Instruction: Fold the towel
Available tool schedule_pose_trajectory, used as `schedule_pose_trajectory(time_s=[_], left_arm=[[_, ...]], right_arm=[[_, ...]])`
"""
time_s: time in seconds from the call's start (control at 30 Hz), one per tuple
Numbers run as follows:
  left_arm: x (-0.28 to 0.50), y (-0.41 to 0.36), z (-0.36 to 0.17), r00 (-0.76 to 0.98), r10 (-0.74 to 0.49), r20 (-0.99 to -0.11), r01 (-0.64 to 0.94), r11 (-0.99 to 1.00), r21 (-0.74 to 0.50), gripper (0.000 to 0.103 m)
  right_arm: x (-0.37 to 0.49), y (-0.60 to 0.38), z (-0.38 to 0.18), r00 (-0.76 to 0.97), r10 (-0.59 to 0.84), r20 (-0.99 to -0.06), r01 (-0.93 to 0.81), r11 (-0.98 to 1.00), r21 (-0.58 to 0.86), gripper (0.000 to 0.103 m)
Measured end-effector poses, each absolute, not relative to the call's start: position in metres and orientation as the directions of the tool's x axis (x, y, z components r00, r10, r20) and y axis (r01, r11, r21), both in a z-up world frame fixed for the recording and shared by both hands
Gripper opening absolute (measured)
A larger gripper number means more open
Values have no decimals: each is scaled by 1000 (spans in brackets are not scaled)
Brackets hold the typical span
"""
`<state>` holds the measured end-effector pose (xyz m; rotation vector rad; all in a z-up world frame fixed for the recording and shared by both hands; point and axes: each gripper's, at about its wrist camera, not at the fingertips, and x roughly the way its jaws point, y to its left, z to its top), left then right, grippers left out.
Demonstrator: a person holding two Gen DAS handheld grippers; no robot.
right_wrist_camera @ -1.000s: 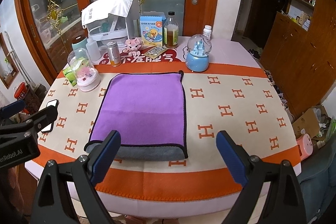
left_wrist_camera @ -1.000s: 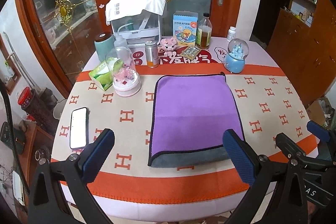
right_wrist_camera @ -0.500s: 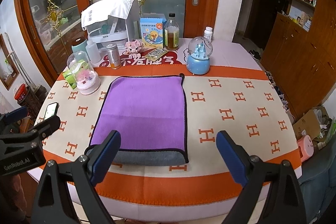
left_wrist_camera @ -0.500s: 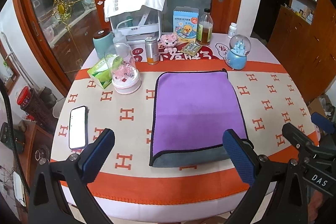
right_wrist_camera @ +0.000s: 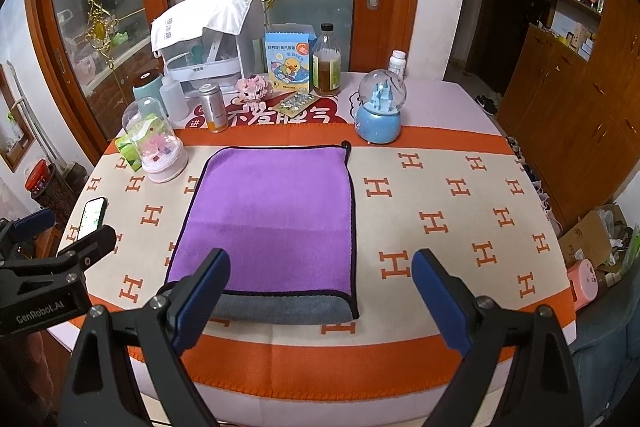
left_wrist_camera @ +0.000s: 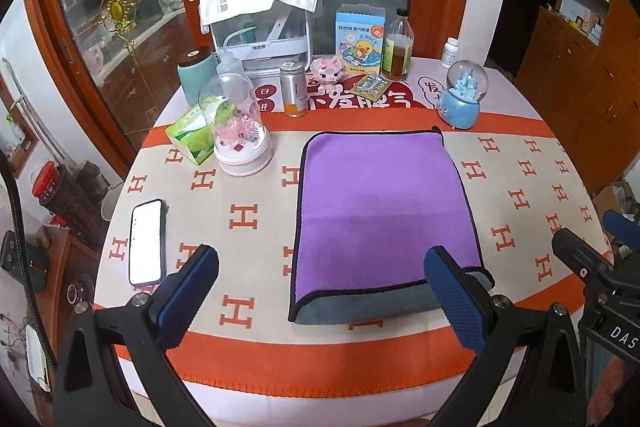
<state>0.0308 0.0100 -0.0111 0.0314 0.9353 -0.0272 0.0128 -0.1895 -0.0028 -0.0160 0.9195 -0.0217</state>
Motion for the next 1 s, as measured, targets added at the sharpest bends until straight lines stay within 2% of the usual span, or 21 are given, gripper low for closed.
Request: schedule_pose_trajectory(time_s=[0.67, 1.0], left_arm=[[52, 12, -43, 571, 1, -821, 38, 999, 27, 102], [63, 18, -67, 538, -3, -843, 47, 999, 27, 102]], right_arm=[[26, -194, -43, 550, 7, -835, -24, 1000, -8, 92], [36, -197, -67, 520, 45, -853, -60, 998, 15, 87]])
